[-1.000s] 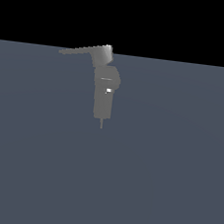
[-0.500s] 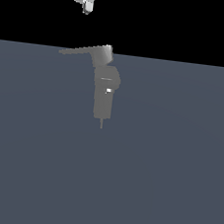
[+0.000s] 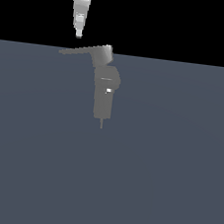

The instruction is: Turn on the faucet by rotating a designated handle.

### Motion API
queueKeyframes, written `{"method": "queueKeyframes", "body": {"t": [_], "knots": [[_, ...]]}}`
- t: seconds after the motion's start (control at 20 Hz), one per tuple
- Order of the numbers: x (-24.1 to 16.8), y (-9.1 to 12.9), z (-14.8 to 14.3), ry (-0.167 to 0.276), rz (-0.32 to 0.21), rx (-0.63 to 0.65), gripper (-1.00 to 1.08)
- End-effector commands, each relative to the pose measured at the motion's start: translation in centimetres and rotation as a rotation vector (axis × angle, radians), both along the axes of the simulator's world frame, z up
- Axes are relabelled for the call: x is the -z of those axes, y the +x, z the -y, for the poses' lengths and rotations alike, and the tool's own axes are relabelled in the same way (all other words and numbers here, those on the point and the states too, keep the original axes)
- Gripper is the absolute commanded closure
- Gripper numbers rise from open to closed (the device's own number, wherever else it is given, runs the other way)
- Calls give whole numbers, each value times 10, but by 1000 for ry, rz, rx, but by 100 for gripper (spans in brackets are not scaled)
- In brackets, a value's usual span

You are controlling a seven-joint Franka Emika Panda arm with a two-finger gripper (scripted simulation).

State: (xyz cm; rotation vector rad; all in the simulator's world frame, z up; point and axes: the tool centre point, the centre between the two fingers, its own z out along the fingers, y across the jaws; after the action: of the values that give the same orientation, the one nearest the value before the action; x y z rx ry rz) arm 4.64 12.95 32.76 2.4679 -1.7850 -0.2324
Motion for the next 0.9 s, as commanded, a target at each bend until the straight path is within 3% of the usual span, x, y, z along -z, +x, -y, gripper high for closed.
{"method": "queueKeyframes", "body": {"t": [0.0,0.45,0.85], "knots": [[15,9,-9,-19,-6,51,108],[54,28,-31,-66,-19,169,108],[65,33,-38,-80,-21,202,108]]}}
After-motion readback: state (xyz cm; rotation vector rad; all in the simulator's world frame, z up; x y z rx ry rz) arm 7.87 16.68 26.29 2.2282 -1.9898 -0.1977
